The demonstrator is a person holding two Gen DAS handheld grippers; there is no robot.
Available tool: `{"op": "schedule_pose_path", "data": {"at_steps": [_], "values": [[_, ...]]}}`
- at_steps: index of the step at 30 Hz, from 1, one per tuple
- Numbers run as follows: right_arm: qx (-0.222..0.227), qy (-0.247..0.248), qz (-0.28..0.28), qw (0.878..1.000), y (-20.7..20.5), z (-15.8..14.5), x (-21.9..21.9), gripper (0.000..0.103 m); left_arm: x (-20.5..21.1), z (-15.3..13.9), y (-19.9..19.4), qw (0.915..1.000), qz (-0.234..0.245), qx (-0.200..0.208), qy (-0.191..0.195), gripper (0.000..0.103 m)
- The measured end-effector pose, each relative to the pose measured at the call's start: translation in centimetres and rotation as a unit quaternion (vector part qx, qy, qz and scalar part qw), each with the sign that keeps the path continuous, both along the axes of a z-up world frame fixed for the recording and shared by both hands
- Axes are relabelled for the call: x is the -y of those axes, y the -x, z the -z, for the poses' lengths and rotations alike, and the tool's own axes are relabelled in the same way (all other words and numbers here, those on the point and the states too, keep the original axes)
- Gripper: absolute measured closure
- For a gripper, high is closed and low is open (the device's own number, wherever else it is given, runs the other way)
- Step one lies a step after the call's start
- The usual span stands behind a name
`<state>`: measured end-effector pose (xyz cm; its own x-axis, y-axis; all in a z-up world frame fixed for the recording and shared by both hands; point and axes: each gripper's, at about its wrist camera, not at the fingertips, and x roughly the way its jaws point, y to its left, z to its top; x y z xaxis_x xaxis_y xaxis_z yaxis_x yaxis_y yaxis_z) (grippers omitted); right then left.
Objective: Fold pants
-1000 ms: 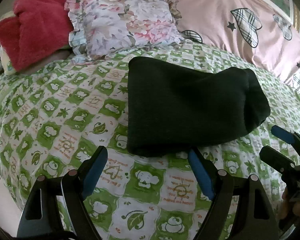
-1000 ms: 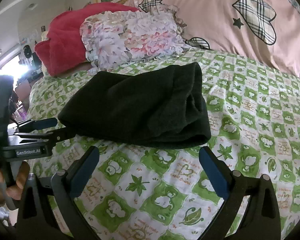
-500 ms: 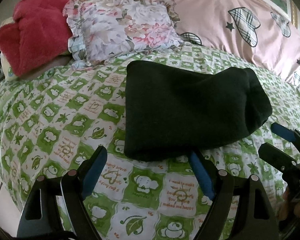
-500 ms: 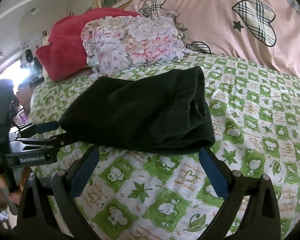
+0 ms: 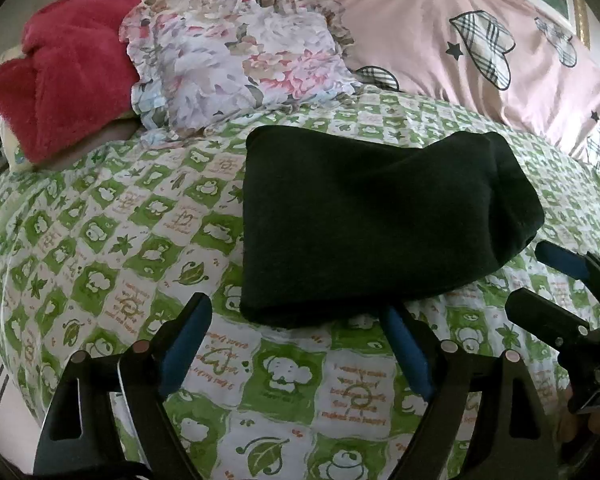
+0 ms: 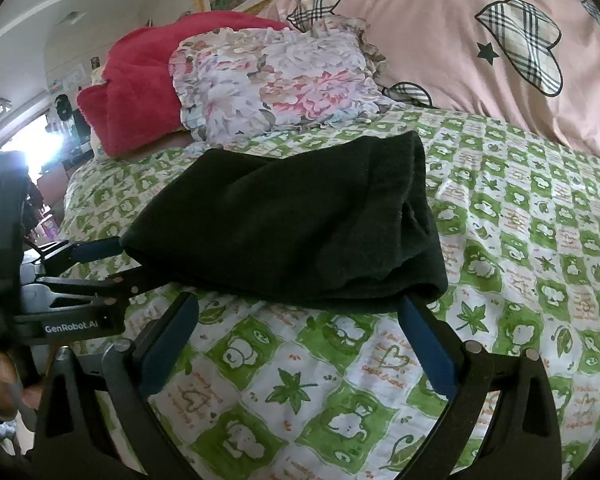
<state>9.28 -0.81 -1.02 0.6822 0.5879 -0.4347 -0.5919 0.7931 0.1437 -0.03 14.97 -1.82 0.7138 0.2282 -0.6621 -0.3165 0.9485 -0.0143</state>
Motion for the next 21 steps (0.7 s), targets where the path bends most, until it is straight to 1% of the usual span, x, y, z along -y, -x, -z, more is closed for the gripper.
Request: {"op": "schedule_pose_path", "data": {"at_steps": [21], "values": [[0.004, 0.001, -0.006, 1.0, -0.02, -0.09, -0.8, 0.003, 0.06, -0.03, -0.05, 1.0, 0.0, 0.0, -0.002, 0.016]]}}
